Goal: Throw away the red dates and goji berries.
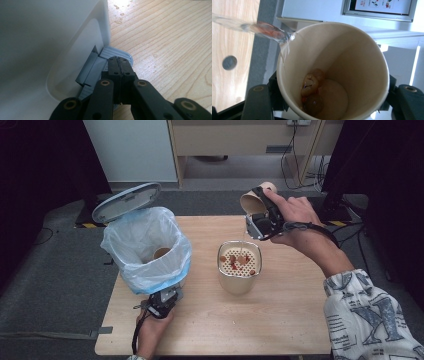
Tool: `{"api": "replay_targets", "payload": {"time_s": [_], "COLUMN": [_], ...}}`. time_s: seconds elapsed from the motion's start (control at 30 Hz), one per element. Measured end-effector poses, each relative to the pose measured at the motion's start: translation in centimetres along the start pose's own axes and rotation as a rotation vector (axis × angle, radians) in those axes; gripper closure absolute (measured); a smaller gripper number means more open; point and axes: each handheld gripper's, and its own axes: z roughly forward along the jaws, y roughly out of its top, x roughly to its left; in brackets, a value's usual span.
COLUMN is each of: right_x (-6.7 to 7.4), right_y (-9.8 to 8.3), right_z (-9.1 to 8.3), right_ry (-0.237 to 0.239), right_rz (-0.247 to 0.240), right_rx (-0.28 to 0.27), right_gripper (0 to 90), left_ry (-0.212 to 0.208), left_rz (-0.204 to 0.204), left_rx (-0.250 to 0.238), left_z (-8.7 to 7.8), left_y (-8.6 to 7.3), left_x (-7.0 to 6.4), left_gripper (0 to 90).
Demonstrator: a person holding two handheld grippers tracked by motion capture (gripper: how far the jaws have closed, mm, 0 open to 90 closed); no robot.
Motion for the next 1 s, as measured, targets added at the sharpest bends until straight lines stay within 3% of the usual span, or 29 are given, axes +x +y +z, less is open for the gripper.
{"api": "replay_targets", "payload": {"time_s": [0.07,0.27,0.6,1.0], "right_x": [0.14,0.42,0.7,0.7], "right_y": [0.04,0.12,0.12,0.28], "right_z": [0.02,0.04,0.06,-0.06], "right_ry": [-0.005,-0.015,-0.029,-0.033], "right_rz": [-0.044,-0.077,-0.107,-0.096], "right_rx": [0.016,0.028,0.026,0.036], "right_gripper": [32.4,32.4,32.4,32.4], "left_ry": [-0.001,-0.002,-0.001,0.001], "left_rz": [0.0,-0.001,0.0,0.001], "left_rx": [0.0,0.0,0.0,0.001], "left_z": [0.0,0.0,0.0,0.0], "left_y": [0.0,0.0,0.01,0.01], "left_x": [0.01,0.02,0.01,-0.01], "left_gripper": [88.8,88.8,88.8,88.8]}}
